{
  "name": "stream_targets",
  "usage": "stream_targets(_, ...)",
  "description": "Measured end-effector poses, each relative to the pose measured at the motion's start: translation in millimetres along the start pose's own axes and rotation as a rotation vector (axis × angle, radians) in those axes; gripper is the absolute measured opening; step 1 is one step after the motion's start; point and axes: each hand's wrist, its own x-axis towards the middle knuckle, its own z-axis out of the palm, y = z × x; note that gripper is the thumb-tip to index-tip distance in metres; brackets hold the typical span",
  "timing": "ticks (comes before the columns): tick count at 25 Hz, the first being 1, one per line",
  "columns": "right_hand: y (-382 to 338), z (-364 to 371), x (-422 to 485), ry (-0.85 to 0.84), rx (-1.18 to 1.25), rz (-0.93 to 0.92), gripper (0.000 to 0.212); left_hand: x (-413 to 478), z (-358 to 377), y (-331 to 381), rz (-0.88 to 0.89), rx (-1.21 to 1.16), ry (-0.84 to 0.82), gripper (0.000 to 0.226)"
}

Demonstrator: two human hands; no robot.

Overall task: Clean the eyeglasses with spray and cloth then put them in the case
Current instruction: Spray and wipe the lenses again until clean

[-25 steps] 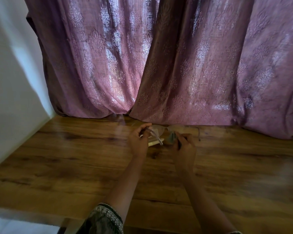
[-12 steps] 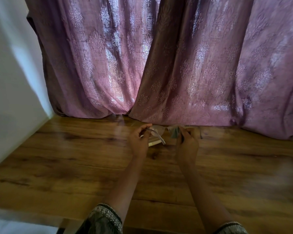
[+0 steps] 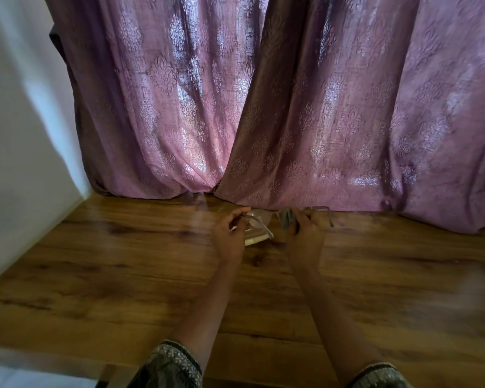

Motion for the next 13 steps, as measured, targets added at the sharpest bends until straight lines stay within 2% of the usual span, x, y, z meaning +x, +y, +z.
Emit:
stream_targets(4, 8, 2, -18, -0.043, -0.033, -0.115, 0.027, 1, -5, 0, -0.006, -0.013, 0.02, 0.02)
stream_targets(9, -2, -3, -2, 0.021, 0.0, -0.004, 0.027, 1, -5, 1, -0.006, 0.013, -0.003, 0.021)
stream_targets(13, 1, 5, -18, -0.027, -0.046, -0.108, 0.028, 0, -5, 5, -0.001, 0.017, -0.005, 0.019)
